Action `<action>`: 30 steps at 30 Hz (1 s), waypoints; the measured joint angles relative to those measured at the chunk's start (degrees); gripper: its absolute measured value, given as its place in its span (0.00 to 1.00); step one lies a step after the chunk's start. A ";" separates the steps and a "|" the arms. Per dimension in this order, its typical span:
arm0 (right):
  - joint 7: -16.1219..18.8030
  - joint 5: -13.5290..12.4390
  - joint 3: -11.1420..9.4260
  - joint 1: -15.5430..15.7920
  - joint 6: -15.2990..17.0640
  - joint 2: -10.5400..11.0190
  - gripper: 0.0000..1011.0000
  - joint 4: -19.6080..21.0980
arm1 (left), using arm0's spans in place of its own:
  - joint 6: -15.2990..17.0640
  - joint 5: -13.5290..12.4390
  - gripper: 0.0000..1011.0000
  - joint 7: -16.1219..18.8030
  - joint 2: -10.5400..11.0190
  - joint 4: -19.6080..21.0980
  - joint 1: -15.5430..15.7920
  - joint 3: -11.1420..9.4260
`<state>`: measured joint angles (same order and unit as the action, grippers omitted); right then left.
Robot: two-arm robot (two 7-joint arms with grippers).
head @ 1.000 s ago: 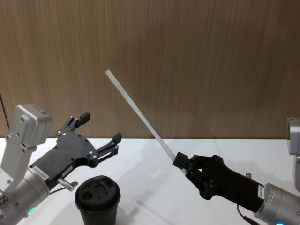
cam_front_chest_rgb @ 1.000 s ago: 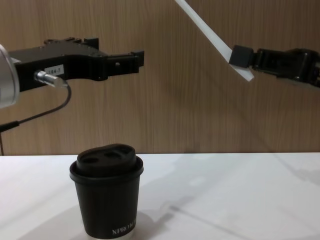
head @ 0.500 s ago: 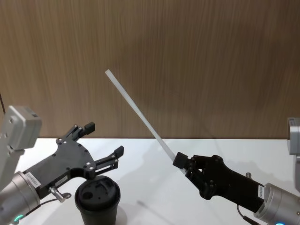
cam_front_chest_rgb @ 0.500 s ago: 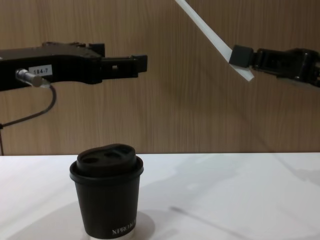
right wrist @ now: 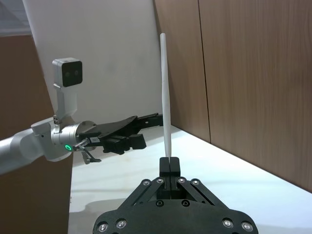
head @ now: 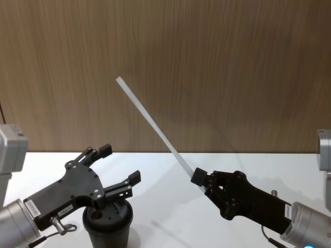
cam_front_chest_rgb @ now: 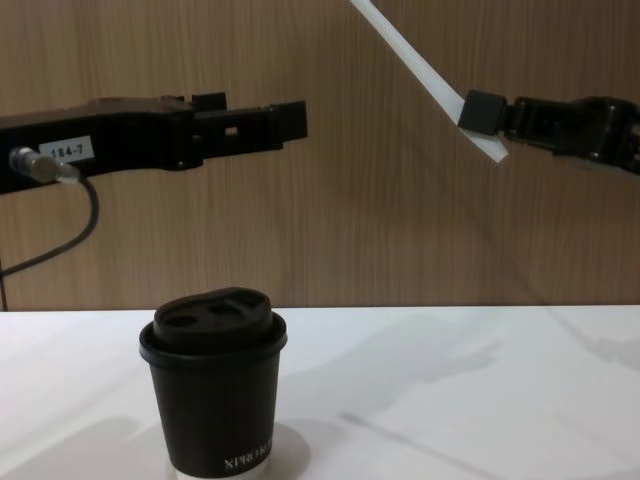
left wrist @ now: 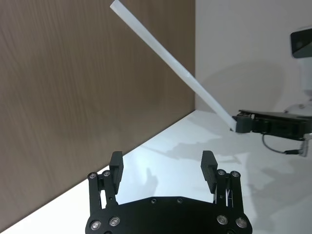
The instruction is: Pick up the straw with one hand, pass it to the other hand, and insert it into the cup.
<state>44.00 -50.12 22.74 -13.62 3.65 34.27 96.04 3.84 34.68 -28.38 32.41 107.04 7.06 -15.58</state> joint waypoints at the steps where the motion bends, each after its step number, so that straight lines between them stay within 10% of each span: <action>1: 0.00 0.00 0.00 0.00 0.00 0.00 0.01 0.00 | -0.22 0.38 0.99 -0.31 -0.06 -0.11 -0.09 0.04; 30: -0.01 0.00 0.00 0.00 0.00 0.00 0.01 0.00 | -9.80 12.62 0.99 -10.69 -6.62 -7.20 0.30 -0.98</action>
<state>43.99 -50.12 22.74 -13.62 3.65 34.27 96.04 -5.96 47.30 -39.07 25.79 99.84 7.36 -16.57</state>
